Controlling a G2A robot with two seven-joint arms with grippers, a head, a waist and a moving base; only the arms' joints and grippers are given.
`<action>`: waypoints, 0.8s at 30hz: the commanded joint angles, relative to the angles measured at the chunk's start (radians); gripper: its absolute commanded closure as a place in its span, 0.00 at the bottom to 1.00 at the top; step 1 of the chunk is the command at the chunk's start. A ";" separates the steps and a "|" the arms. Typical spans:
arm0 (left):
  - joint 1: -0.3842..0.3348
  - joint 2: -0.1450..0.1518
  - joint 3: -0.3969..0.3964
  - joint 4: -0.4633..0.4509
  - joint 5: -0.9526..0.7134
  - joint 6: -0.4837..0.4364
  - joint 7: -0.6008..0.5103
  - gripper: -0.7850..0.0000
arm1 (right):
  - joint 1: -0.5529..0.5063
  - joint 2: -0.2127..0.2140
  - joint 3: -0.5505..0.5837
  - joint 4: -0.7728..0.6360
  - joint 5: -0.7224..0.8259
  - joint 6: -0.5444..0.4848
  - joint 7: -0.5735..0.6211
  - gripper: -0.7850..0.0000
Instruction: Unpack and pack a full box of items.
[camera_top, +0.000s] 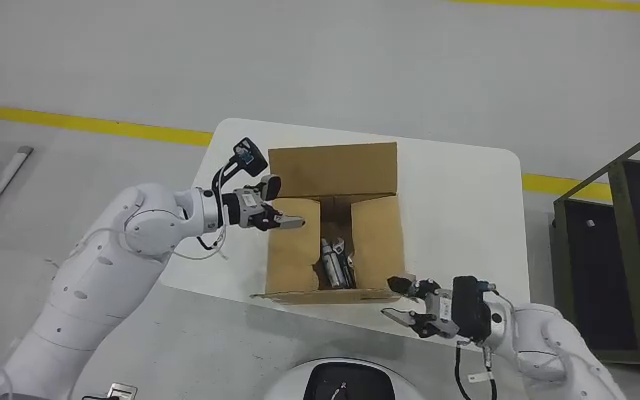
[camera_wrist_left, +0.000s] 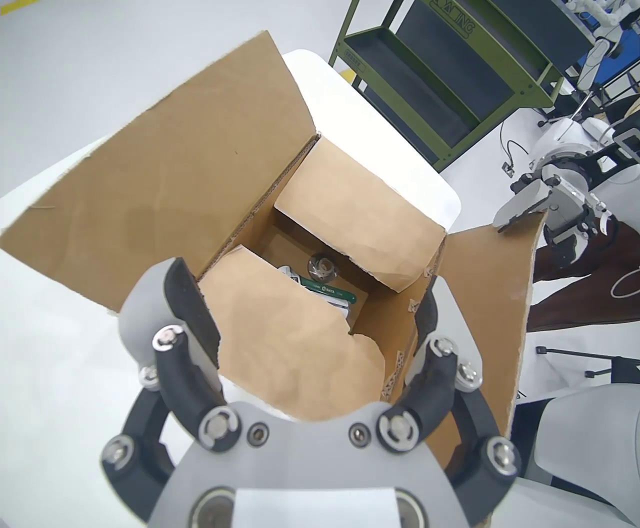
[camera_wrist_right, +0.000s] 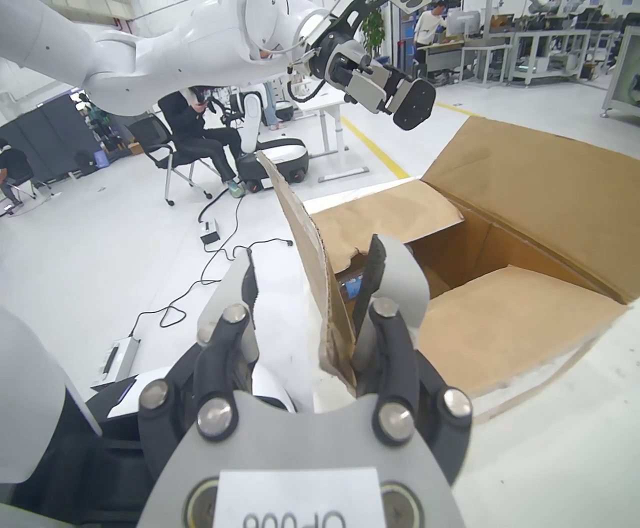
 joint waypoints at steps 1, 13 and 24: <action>0.005 0.000 -0.004 -0.004 0.002 0.000 -0.001 0.00 | 0.000 0.022 -0.008 -0.009 0.035 0.000 0.062 1.00; 0.027 0.001 -0.028 -0.030 0.007 0.003 -0.008 0.00 | 0.014 0.087 -0.041 0.004 -0.070 0.000 0.087 1.00; 0.035 -0.003 -0.035 -0.044 0.007 0.009 -0.018 0.00 | 0.015 0.107 -0.072 0.031 -0.205 0.000 0.016 0.97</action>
